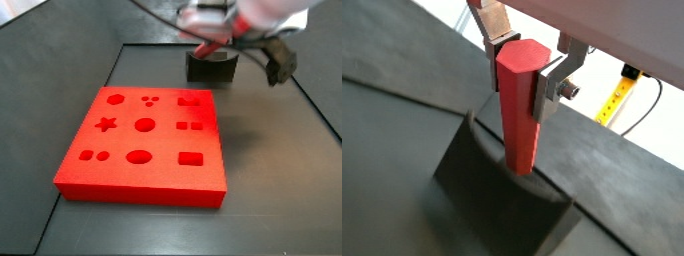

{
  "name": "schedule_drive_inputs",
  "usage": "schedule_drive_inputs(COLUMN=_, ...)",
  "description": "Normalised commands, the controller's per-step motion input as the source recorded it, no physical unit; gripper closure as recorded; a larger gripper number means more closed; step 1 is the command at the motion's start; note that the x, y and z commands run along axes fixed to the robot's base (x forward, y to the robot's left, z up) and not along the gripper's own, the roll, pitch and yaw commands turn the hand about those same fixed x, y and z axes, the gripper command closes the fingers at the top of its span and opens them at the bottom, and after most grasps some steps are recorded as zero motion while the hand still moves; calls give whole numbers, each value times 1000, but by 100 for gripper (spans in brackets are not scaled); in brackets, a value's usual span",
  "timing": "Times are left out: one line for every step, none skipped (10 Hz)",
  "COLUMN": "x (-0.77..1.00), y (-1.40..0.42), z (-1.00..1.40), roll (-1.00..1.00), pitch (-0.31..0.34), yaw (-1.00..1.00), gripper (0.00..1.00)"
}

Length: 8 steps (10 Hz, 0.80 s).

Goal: Pick up the hexagon object. Move up. Place the hexagon object on the fixture. Regrasp the hexagon object. Move to above the board. Insert the hexagon object.
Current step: Move to above the board.

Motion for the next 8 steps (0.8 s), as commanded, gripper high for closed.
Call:
schedule_drive_inputs(x=-30, y=-46, z=1000, roll=-53, pitch=71, yaw=320, gripper=100)
schedule_drive_inputs(x=-24, y=-45, z=1000, roll=-24, pitch=12, yaw=284, gripper=100)
schedule_drive_inputs(x=-19, y=-45, z=1000, roll=-11, pitch=-27, yaw=237, gripper=100)
schedule_drive_inputs(x=-12, y=-45, z=1000, roll=0, pitch=-57, yaw=171, gripper=100)
schedule_drive_inputs(x=-7, y=-45, z=1000, roll=-1, pitch=-65, yaw=123, gripper=100)
schedule_drive_inputs(x=-5, y=-42, z=1000, roll=-6, pitch=-59, yaw=68, gripper=100)
schedule_drive_inputs(x=-8, y=-38, z=1000, roll=-13, pitch=-44, yaw=33, gripper=100)
schedule_drive_inputs(x=-9, y=-31, z=923, roll=-23, pitch=-27, yaw=9, gripper=100)
